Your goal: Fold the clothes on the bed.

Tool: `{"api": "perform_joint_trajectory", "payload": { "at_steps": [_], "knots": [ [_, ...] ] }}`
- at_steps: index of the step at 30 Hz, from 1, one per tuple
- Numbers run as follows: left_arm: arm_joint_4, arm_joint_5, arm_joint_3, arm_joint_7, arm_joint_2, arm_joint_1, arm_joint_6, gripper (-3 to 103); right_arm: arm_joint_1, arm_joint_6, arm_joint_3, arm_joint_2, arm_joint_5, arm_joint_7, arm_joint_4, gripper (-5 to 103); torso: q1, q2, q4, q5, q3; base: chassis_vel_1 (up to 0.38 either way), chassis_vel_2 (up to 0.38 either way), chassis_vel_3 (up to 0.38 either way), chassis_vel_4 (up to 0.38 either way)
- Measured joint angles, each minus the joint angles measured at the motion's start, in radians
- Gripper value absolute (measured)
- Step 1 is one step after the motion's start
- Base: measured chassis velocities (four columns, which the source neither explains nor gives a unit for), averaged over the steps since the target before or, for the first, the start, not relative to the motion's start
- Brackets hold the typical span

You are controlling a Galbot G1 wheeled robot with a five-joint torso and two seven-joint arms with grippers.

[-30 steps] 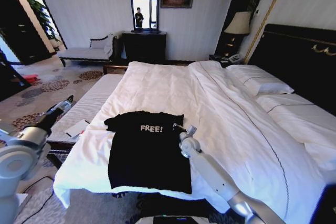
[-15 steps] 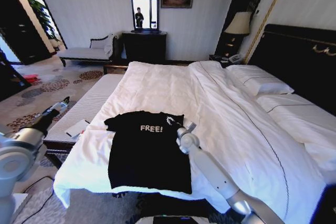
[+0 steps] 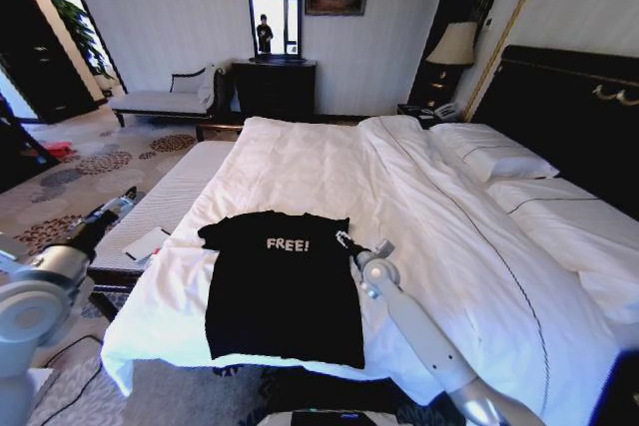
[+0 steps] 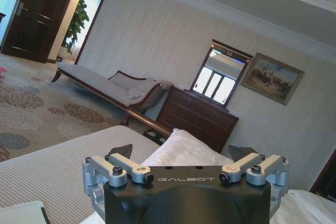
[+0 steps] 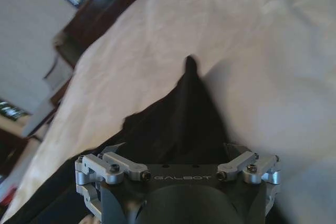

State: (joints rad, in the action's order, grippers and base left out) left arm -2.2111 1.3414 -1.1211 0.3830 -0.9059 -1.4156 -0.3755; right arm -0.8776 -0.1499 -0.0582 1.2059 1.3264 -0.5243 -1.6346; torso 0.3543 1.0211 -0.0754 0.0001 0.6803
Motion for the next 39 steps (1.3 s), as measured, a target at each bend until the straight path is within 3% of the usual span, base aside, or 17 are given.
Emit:
{"api": "perform_joint_trajectory", "payload": {
  "at_steps": [11,18,23,25,26,27,29,32,34,39],
  "knots": [
    [-0.001,0.004,-0.044,0.000,0.005,-0.030,0.000,100,-0.091,0.003,0.036,-0.031,-0.073,0.050,-0.077,100,0.000,0.000,-0.0001,0.0000,0.000,0.000,0.000,0.000,0.000],
    [0.048,0.013,-0.007,-0.003,0.008,-0.023,-0.001,100,-0.149,0.033,-0.037,-0.045,-0.154,0.049,-0.157,100,0.000,0.000,0.0002,0.0001,0.000,0.000,0.000,0.000,0.000],
    [0.184,-0.008,0.106,-0.022,0.019,0.062,-0.015,100,-0.171,0.082,-0.126,-0.079,-0.198,0.065,-0.197,100,0.000,0.000,0.0003,-0.0003,0.000,0.000,0.000,0.000,0.000],
    [0.252,-0.014,0.150,-0.016,0.028,0.109,-0.025,100,-0.176,0.089,-0.150,-0.094,-0.201,0.065,-0.201,100,0.000,0.000,-0.0008,0.0001,0.000,0.000,0.000,0.000,0.000],
    [0.354,-0.034,0.193,-0.019,0.032,0.151,-0.027,100,-0.168,0.095,-0.158,-0.119,-0.202,0.065,-0.190,100,0.000,0.000,-0.0025,-0.0002,0.000,0.000,0.000,0.000,0.000],
    [0.382,-0.041,0.200,-0.024,0.030,0.157,-0.027,100,-0.159,0.095,-0.152,-0.126,-0.202,0.065,-0.179,100,0.000,0.000,-0.0023,-0.0003,0.000,0.000,0.000,0.000,0.000],
    [0.489,-0.048,0.247,-0.046,0.014,0.206,-0.028,100,-0.131,0.098,-0.136,-0.152,-0.201,0.072,-0.137,100,0.000,0.000,0.0016,0.0003,0.000,0.000,0.000,0.000,0.000],
    [0.554,-0.054,0.304,-0.059,-0.005,0.262,-0.037,100,-0.129,0.101,-0.137,-0.166,-0.205,0.074,-0.117,100,0.000,0.000,0.0015,0.0003,0.000,0.000,0.000,0.000,0.000],
    [0.643,-0.085,0.401,-0.080,-0.046,0.350,-0.054,100,-0.131,0.108,-0.145,-0.184,-0.226,0.074,-0.086,100,0.000,0.000,-0.0010,-0.0004,0.000,0.000,0.000,0.000,0.000],
    [0.737,-0.124,0.506,-0.108,-0.090,0.427,-0.052,100,-0.131,0.112,-0.153,-0.196,-0.255,0.052,-0.049,100,0.000,0.000,-0.0008,0.0001,0.000,0.000,0.000,0.000,0.000]
  ]
}}
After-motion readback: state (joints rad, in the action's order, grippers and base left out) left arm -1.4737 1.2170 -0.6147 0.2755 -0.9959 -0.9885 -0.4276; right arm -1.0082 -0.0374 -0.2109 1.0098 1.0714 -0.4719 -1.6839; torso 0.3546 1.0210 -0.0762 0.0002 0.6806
